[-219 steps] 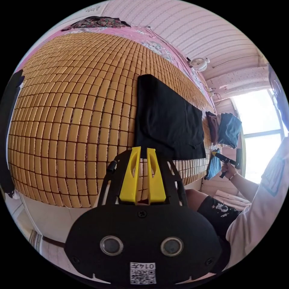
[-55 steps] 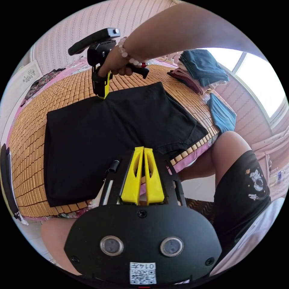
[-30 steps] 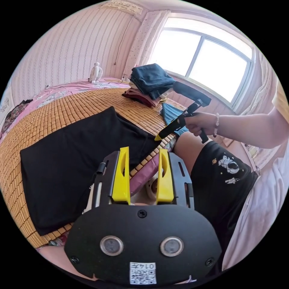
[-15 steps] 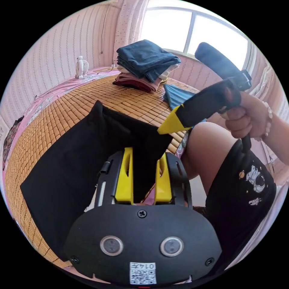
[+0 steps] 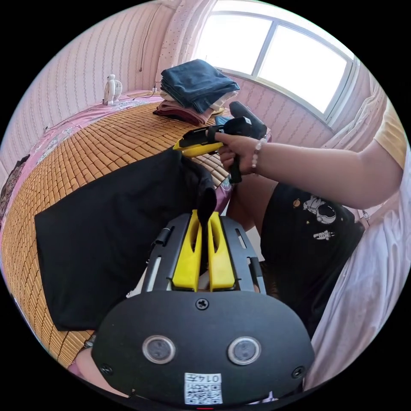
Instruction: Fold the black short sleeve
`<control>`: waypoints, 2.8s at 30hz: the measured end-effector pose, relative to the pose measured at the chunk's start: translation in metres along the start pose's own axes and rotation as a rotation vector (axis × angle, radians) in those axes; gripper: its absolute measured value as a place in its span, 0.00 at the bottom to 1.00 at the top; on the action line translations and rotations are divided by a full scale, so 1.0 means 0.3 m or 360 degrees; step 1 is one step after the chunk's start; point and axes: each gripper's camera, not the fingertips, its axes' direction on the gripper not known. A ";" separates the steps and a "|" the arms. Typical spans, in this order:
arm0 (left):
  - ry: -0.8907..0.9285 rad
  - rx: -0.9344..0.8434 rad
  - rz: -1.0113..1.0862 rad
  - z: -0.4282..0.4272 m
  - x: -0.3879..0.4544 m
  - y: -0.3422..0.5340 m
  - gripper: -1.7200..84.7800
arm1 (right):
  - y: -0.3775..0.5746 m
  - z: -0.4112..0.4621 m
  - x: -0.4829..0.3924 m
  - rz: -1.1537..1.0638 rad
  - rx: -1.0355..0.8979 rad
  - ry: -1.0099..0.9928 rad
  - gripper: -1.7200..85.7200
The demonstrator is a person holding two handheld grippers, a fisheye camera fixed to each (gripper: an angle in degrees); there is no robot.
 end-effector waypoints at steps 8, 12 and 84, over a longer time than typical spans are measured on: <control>-0.0026 0.0223 0.0088 -0.109 0.019 -0.003 0.01 | 0.028 -0.234 0.026 -0.0001 0.0208 -0.0198 0.03; 0.0102 0.0402 0.0038 -0.151 0.014 -0.015 0.01 | 0.064 -0.410 -0.035 -0.0140 0.0328 -0.0100 0.03; -0.1860 0.1228 -0.1777 -2.092 -0.383 1.439 0.12 | 1.296 1.349 -2.258 -0.2013 -0.0701 -0.0174 0.12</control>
